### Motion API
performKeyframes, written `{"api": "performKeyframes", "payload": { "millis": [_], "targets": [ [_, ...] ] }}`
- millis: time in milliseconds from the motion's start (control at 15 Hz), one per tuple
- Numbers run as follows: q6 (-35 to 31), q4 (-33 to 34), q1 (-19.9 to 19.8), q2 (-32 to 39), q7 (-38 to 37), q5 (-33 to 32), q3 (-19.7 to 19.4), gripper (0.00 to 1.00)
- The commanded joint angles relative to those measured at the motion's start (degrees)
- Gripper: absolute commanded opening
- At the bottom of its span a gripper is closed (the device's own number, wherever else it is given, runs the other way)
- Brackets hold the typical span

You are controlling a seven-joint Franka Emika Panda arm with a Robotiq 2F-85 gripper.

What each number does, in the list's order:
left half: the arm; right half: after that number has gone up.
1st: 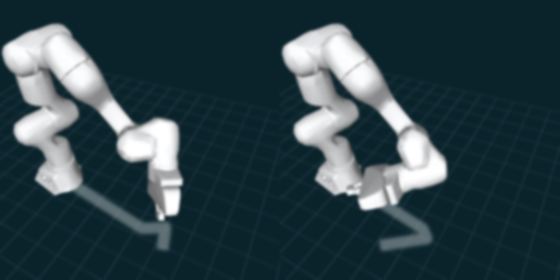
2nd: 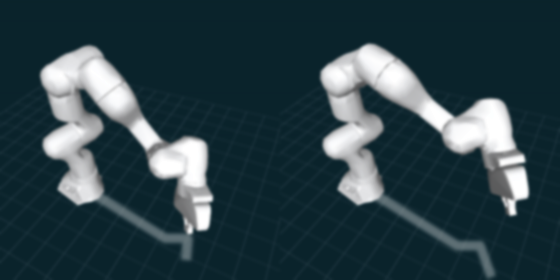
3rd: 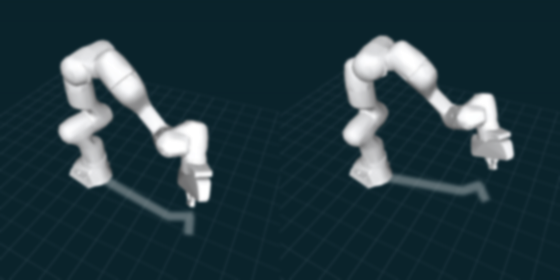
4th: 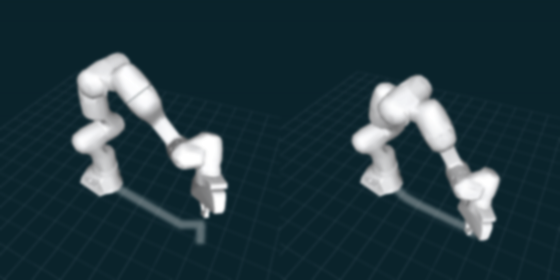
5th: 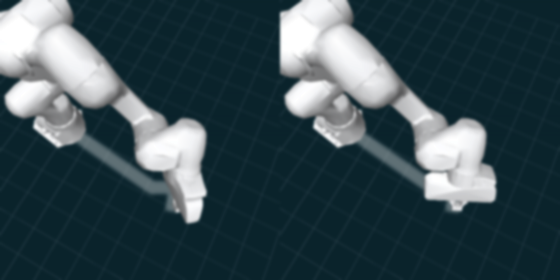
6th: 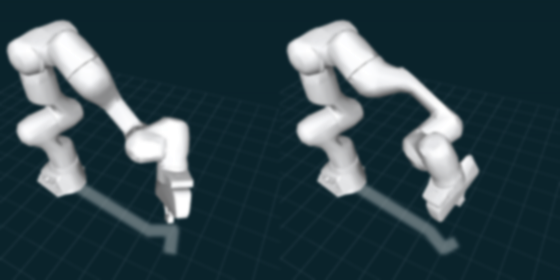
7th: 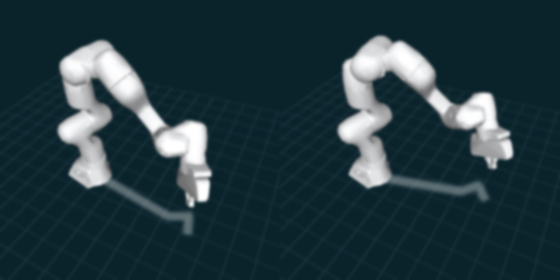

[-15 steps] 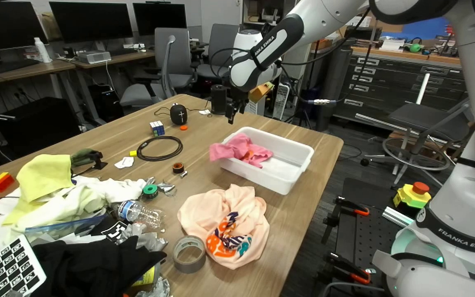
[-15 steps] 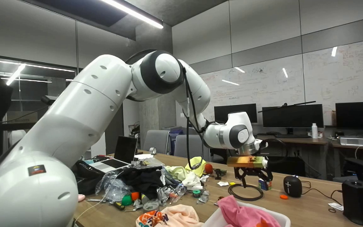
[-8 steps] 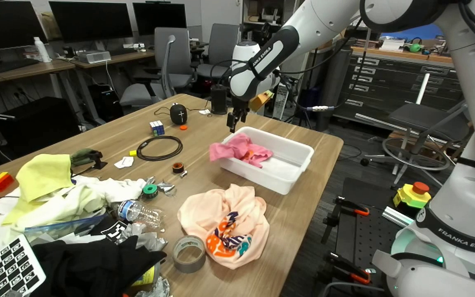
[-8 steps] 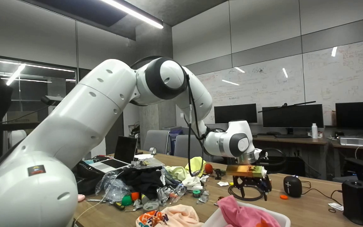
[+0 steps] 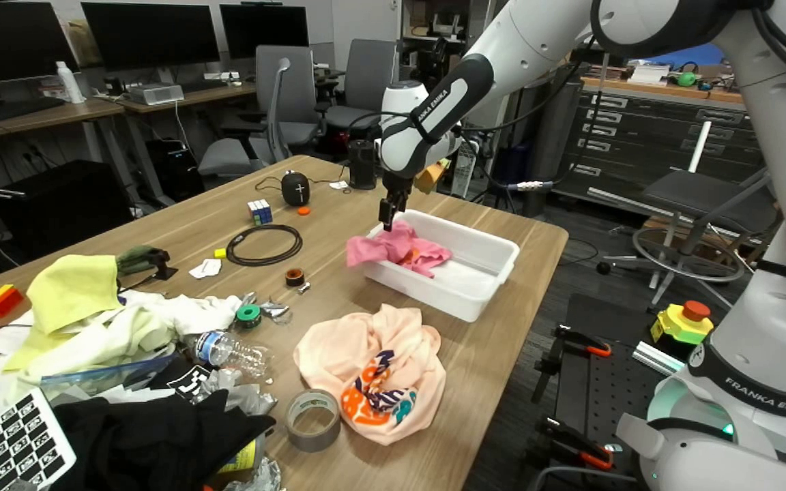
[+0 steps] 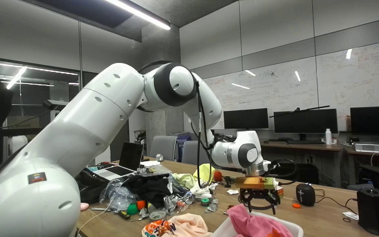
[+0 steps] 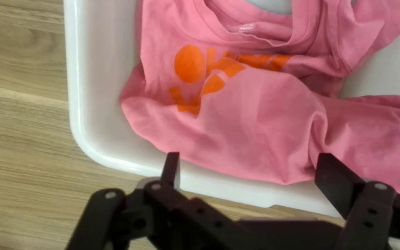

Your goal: Pick the clothes from the box and put them on the table

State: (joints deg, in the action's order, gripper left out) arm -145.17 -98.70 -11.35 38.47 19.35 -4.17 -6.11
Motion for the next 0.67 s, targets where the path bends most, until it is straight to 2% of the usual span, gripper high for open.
{"api": "performKeyframes", "payload": {
  "millis": [0, 600],
  "targets": [
    [-0.55, -1.3, -0.98, -0.64, 3.25, -2.32, 1.54, 1.0],
    [-0.49, -4.25, -1.19, -0.04, 3.97, -3.39, 1.64, 1.0]
  ]
}}
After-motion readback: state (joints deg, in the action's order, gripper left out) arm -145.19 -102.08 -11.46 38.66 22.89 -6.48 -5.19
